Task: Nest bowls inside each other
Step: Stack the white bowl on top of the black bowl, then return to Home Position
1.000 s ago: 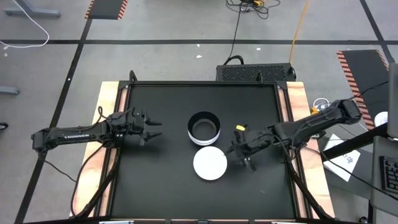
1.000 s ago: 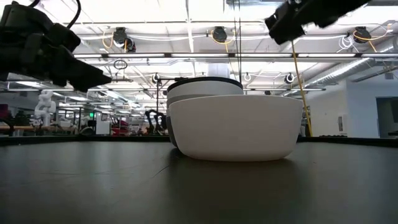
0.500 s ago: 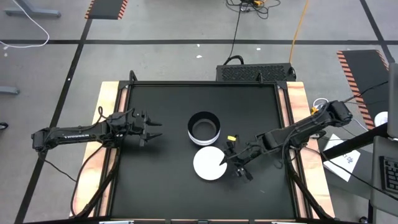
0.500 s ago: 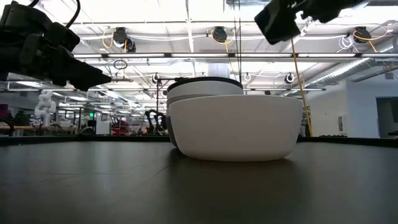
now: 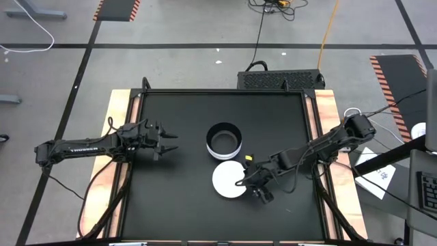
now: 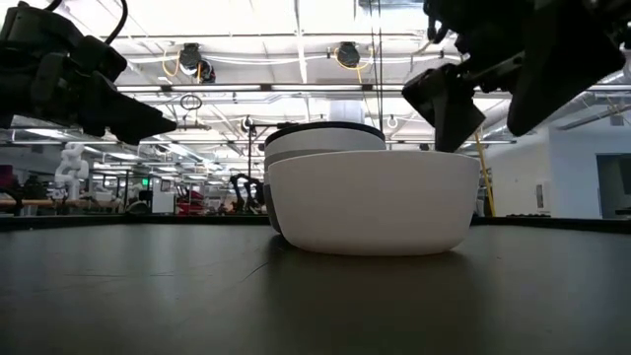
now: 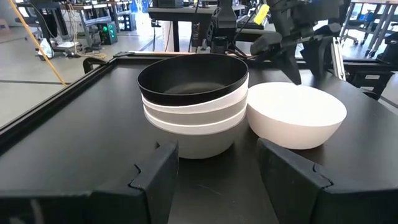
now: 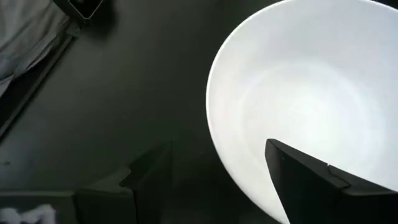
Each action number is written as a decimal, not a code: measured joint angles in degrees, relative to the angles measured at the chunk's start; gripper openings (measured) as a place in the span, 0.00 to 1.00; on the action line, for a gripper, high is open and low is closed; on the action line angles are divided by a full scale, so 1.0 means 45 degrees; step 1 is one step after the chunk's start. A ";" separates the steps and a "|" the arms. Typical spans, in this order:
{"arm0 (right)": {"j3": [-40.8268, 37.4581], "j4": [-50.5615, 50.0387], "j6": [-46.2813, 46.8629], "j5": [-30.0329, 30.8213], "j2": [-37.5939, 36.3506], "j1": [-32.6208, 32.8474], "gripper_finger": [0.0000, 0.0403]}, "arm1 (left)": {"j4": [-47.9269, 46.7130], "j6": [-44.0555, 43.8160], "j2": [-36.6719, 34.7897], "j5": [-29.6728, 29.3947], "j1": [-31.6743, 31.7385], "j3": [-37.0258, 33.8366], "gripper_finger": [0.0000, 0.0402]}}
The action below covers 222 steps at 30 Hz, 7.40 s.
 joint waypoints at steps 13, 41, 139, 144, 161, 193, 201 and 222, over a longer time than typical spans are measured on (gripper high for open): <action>0.0002 0.0914 -0.0610 0.0048 0.1348 -0.0218 0.61 | -0.0004 -0.0046 0.0000 0.0000 0.0000 0.0000 0.54; -0.0007 0.1681 -0.2068 0.1360 0.1319 0.0365 0.01 | -0.0087 0.0119 0.0000 0.0000 0.0000 0.0000 0.54; 0.3879 -0.4421 -0.4409 -0.0874 0.0898 -0.6327 0.00 | -0.1132 0.0717 -0.0004 -0.0019 -0.0005 0.0000 0.54; 0.3859 -0.3741 -0.4068 -0.0852 0.0921 -0.6107 0.00 | -0.1132 0.0529 -0.0003 -0.0015 -0.0003 0.0000 0.54; 0.3854 -0.3162 -0.2838 -0.0607 0.0922 -0.6070 0.01 | -0.1141 0.0444 -0.0004 -0.0005 -0.0004 0.0000 0.54; 0.3854 -0.1202 -0.2814 -0.0288 -0.0381 -0.6732 0.46 | -0.1287 0.0439 -0.0002 0.0005 -0.0003 0.0000 0.54; 0.2228 0.1010 -0.3091 -0.0336 -0.0554 -0.7617 0.44 | -0.1093 0.0405 -0.0005 0.0010 -0.0005 -0.0001 0.54; -0.4000 0.8752 -0.1041 -0.0998 -0.3124 -0.7839 0.42 | -0.0496 0.0389 -0.0001 0.0000 0.0000 -0.0005 0.54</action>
